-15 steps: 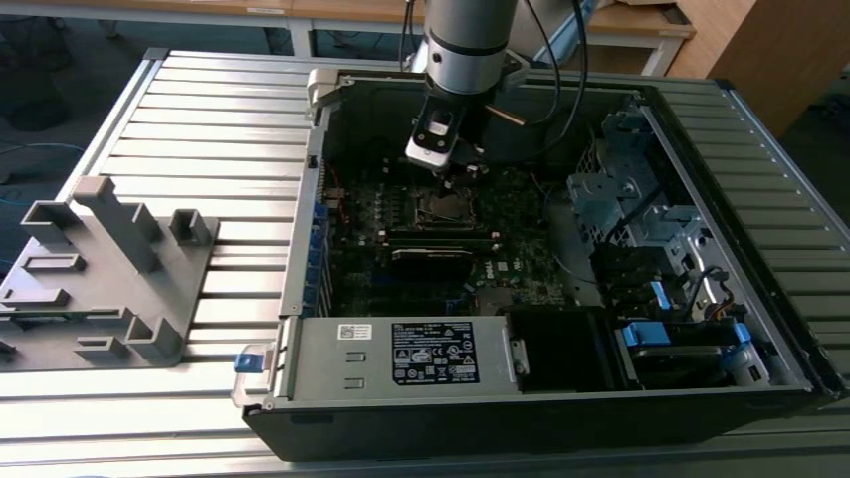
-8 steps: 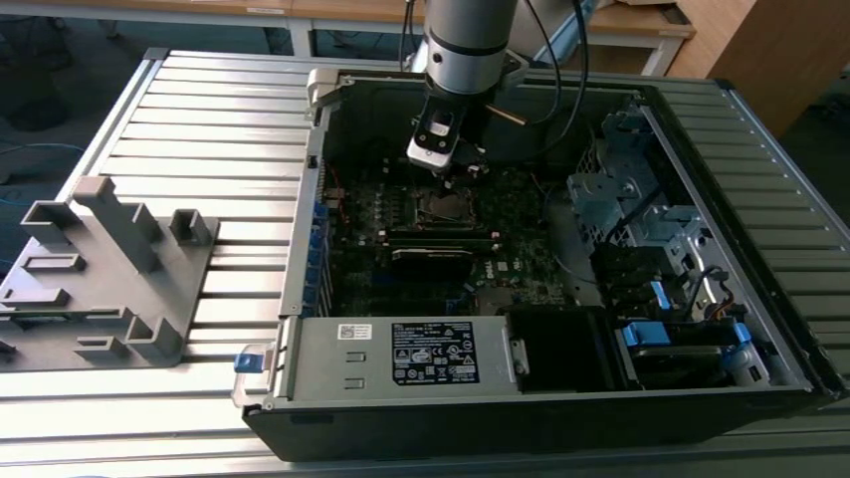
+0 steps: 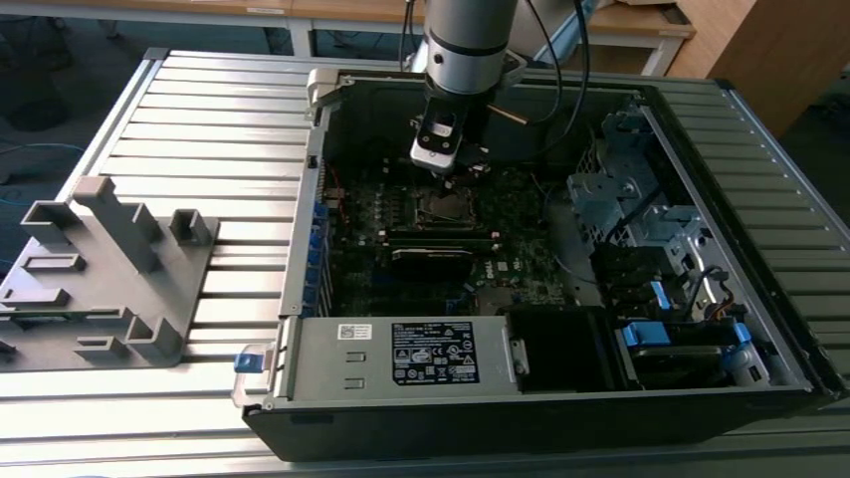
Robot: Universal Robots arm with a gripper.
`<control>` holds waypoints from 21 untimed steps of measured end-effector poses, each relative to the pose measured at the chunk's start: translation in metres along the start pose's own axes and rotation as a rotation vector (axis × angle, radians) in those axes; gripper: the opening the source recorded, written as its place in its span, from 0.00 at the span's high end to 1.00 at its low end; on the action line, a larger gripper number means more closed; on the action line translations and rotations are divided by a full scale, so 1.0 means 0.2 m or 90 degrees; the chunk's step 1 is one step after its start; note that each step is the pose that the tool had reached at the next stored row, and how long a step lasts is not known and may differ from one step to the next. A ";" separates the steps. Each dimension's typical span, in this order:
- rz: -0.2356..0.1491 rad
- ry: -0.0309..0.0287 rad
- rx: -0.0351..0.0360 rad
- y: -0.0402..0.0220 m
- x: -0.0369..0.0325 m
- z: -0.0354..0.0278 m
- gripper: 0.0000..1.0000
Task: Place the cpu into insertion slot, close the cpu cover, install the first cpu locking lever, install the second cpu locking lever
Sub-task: 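Close the cpu cover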
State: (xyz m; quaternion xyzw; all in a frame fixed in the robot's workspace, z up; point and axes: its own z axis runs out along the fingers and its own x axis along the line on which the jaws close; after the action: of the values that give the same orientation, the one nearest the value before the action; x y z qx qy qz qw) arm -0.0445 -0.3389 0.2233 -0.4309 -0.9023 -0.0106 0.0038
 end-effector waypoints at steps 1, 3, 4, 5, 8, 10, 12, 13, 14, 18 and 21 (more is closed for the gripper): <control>0.000 0.0000 0.0000 0.000 0.000 0.000 0.89; 0.000 0.0000 0.0000 0.000 0.000 0.000 0.89; -0.003 0.0000 0.0001 0.000 0.000 0.000 0.89; -0.008 0.0001 0.0002 0.000 0.000 0.000 0.89; -0.036 0.0006 0.0006 0.000 0.000 0.000 0.89; -0.048 0.0007 0.0008 0.000 0.000 0.000 0.89; -0.048 0.0007 0.0008 0.000 0.000 0.000 0.89; -0.048 0.0007 0.0008 0.000 0.000 0.000 0.89; -0.048 0.0008 0.0008 0.000 0.000 0.000 0.89; -0.049 0.0008 0.0008 0.000 0.000 0.000 0.89; -0.060 0.0009 0.0010 0.000 0.000 0.000 0.89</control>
State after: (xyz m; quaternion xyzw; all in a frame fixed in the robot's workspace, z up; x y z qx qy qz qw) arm -0.0445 -0.3389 0.2233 -0.3880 -0.9216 -0.0104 0.0043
